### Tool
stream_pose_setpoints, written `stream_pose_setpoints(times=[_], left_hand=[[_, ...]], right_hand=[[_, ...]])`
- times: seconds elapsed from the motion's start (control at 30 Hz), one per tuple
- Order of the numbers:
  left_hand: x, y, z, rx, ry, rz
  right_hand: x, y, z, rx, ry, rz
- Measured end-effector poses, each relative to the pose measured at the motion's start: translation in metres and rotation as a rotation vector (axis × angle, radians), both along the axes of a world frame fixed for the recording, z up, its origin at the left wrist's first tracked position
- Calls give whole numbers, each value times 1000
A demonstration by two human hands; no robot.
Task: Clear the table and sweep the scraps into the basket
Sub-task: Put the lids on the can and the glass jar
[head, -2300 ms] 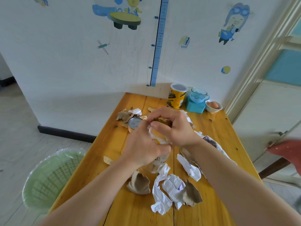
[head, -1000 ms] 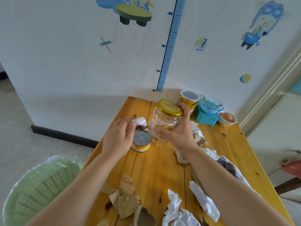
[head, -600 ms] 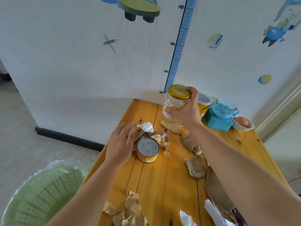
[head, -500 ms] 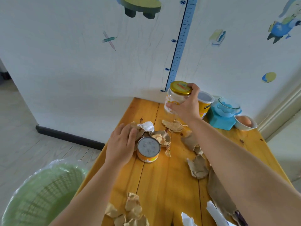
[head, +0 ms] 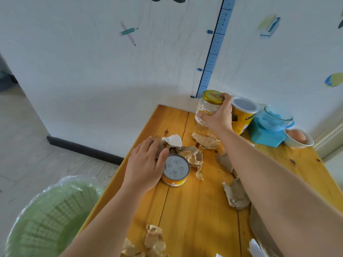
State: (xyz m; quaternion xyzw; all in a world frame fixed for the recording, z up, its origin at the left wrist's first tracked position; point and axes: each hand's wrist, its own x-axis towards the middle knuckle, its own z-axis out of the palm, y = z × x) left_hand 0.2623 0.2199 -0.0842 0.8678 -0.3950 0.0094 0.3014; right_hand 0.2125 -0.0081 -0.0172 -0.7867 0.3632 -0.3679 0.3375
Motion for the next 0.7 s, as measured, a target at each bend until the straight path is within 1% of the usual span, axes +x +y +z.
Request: stream_pose_setpoints(times=[0.13, 0.33, 0.5, 0.63, 0.7], left_hand=[[0, -1, 0, -2, 16, 26], [0, -1, 0, 9, 18, 23], [1, -1, -1, 9, 2, 17], [2, -2, -2, -21, 11, 16], [2, -1, -2, -50, 30, 17]], right_hand=[[2, 0, 1, -44, 48, -22], [5, 3, -4, -110, 185, -64], [4, 3, -3, -169, 258, -88], [4, 14, -1, -129, 250, -129], [-3, 29, 1, -223, 256, -132]])
